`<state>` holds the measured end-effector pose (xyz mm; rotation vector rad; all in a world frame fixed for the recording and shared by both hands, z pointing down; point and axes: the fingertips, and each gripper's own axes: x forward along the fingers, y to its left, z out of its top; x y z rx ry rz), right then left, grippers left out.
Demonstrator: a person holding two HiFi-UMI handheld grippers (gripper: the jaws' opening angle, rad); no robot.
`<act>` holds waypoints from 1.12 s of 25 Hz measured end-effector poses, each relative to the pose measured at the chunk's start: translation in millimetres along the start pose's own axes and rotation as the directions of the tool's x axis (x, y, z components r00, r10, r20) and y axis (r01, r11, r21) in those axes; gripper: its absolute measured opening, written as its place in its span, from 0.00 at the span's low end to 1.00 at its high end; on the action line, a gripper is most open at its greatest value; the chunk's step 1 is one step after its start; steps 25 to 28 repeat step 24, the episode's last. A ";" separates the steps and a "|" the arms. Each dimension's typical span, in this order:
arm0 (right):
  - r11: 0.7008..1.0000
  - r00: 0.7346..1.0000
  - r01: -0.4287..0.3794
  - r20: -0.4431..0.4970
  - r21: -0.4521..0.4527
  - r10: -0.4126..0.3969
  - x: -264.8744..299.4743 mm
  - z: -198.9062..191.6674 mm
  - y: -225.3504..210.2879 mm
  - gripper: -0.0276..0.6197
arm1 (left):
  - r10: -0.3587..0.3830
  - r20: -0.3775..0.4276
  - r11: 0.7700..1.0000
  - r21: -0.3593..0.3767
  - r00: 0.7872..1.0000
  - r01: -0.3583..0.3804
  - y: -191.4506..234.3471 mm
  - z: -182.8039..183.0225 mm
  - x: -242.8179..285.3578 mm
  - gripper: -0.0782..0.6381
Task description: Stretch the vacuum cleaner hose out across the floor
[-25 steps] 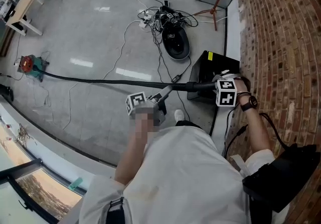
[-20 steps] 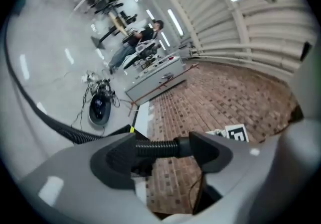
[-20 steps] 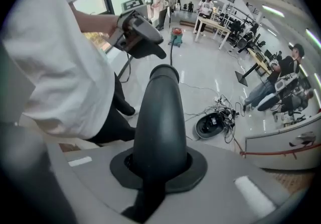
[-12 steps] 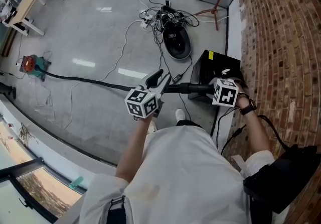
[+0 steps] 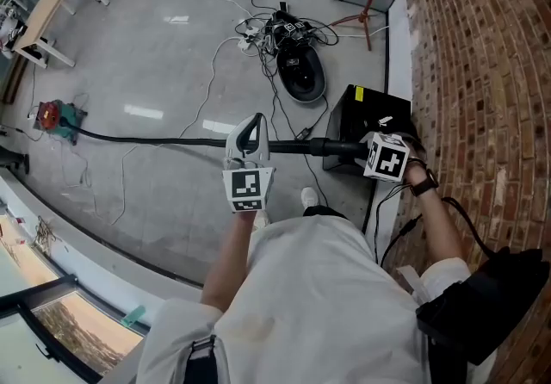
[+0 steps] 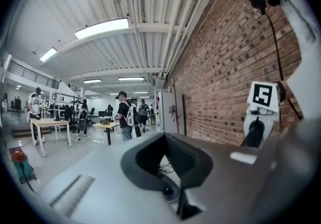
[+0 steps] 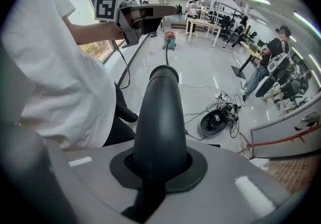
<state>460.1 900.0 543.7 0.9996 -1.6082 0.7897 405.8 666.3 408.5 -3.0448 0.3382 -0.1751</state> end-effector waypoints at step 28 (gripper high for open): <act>1.000 1.000 0.000 0.014 -0.007 0.001 30.9 11.1 -16.1 0.10 | -0.023 -0.087 0.999 -0.036 0.996 0.019 -4.7 -29.1 -2.2 0.11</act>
